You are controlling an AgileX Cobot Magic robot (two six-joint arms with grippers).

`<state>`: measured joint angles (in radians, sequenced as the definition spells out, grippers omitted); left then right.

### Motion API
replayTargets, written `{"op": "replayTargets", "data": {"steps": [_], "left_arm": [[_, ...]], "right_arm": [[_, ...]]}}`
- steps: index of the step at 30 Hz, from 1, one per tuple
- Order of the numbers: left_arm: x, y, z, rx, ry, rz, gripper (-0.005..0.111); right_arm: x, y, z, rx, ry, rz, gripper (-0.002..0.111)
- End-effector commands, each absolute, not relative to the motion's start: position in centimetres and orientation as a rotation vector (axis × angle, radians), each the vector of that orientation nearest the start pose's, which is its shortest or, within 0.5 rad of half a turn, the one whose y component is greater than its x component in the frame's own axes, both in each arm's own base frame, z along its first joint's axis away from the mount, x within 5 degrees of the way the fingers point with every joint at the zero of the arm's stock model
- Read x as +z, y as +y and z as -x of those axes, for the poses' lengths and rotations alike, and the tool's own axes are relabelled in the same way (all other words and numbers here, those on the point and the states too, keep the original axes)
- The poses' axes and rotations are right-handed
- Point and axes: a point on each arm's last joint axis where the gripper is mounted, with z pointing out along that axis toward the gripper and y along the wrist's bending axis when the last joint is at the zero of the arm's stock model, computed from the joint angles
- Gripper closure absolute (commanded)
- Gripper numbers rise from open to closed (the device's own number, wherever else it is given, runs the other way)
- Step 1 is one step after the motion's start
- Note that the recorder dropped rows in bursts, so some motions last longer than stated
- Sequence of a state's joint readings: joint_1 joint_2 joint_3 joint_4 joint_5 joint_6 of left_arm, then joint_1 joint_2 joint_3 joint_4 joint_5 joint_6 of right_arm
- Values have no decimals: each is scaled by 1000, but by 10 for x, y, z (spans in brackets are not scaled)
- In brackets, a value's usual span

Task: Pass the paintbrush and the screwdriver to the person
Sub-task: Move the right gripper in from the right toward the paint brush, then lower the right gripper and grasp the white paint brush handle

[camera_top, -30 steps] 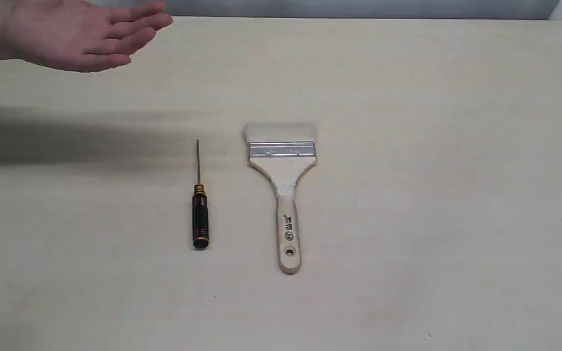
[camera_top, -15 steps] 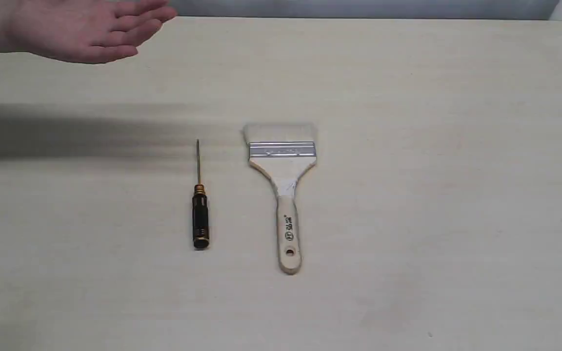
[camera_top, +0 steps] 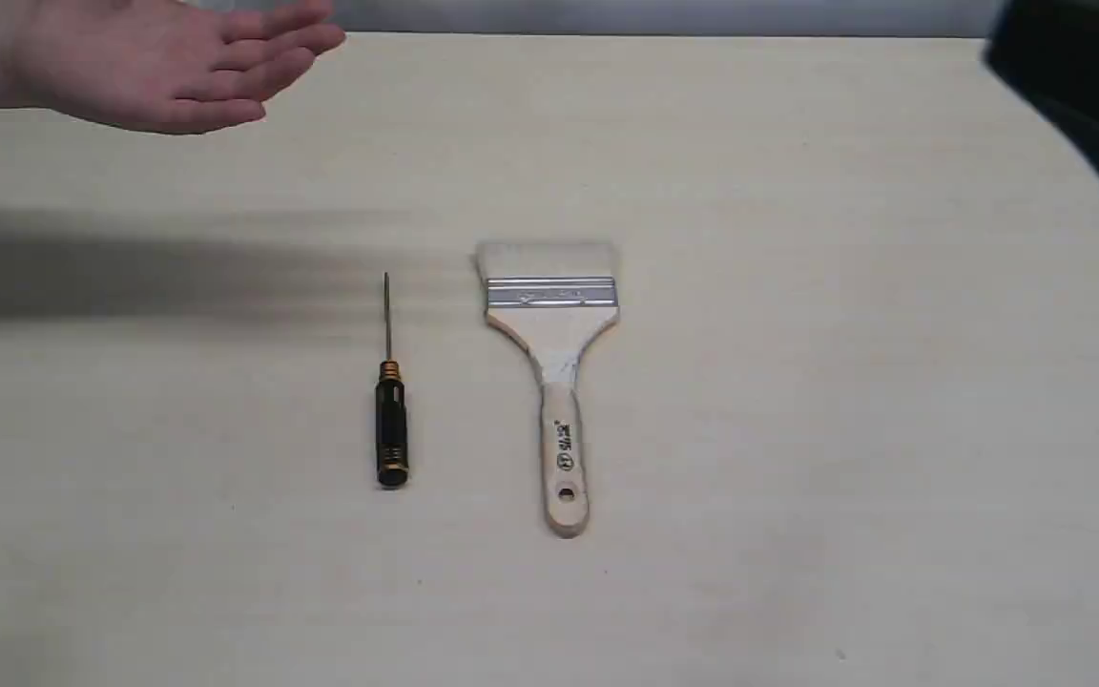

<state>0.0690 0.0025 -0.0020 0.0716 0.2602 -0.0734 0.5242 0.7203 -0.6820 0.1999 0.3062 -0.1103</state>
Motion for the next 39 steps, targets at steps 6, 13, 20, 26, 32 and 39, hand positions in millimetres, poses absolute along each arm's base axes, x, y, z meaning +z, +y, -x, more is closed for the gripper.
{"op": "replayTargets", "data": {"steps": [6, 13, 20, 26, 32, 39], "left_arm": [[191, 5, -55, 53, 1731, 76, 107], [191, 5, -55, 53, 1731, 76, 107], [191, 5, -55, 53, 1731, 76, 107], [191, 5, -55, 53, 1731, 76, 107], [191, 5, -55, 57, 1729, 74, 107], [191, 5, -55, 57, 1729, 74, 107]], "right_arm": [[333, 136, -216, 319, 2342, 606, 58], [297, 168, -266, 259, 2591, 630, 58], [241, 220, -281, 186, 2711, 764, 58], [199, 251, -299, 77, 2836, 645, 58], [161, 259, -307, 37, 2946, 557, 58], [139, 262, -310, 27, 2981, 462, 58]]}}
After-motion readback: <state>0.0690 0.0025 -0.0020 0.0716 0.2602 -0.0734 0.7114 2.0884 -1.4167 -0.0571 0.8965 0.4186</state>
